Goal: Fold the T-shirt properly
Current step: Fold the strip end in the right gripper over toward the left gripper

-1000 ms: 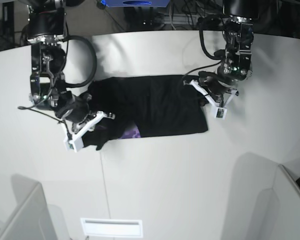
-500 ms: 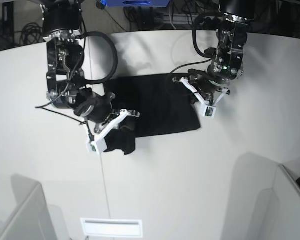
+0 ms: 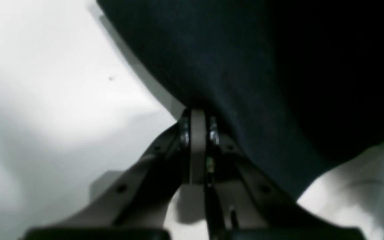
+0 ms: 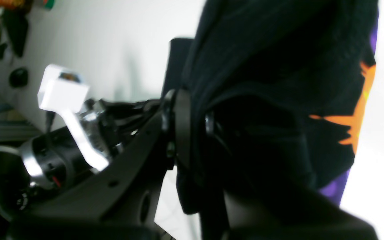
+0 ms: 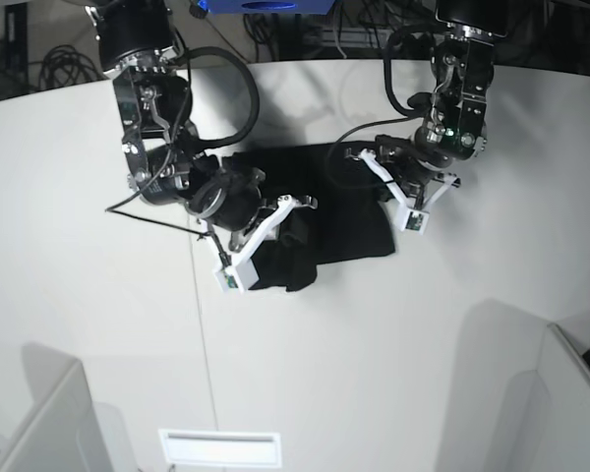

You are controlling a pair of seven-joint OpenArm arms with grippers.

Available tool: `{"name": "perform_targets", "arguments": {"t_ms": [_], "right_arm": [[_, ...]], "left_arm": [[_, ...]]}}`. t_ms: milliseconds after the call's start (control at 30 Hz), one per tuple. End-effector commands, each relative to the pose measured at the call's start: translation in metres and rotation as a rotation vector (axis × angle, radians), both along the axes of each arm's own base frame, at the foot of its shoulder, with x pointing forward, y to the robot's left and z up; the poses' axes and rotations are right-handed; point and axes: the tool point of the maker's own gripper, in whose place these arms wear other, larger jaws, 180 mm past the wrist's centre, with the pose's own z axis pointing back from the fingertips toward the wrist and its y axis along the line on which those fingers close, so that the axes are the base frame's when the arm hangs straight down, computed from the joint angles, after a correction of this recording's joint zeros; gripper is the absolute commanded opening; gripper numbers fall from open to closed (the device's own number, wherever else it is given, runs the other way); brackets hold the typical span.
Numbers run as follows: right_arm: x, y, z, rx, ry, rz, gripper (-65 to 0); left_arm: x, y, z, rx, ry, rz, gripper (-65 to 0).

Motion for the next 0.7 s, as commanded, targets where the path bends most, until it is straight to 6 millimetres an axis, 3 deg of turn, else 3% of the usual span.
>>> {"name": "perform_targets", "arguments": {"t_ms": [0, 267, 467, 667], "right_arm": [[0.007, 0.008, 0.018, 0.041, -0.056, 0.004, -65.0], [0.007, 0.037, 0.033, 0.107, -0.095, 0.026, -65.0], [0.012, 0.041, 0.013, 0.092, -0.039, 0.019, -65.0], [0.019, 0.039, 0.005, 0.096, -0.046, -0.017, -65.0]], "left_arm": [[0.006, -0.001, 0.009, -0.010, -0.035, -0.002, -65.0], [0.005, 0.007, 0.007, 0.013, -0.030, -0.005, -65.0], [-0.005, 0.018, 0.002, 0.037, -0.014, -0.005, -65.0], [-0.021, 0.078, -0.002, 0.075, 0.015, 0.160, -65.0]]}}
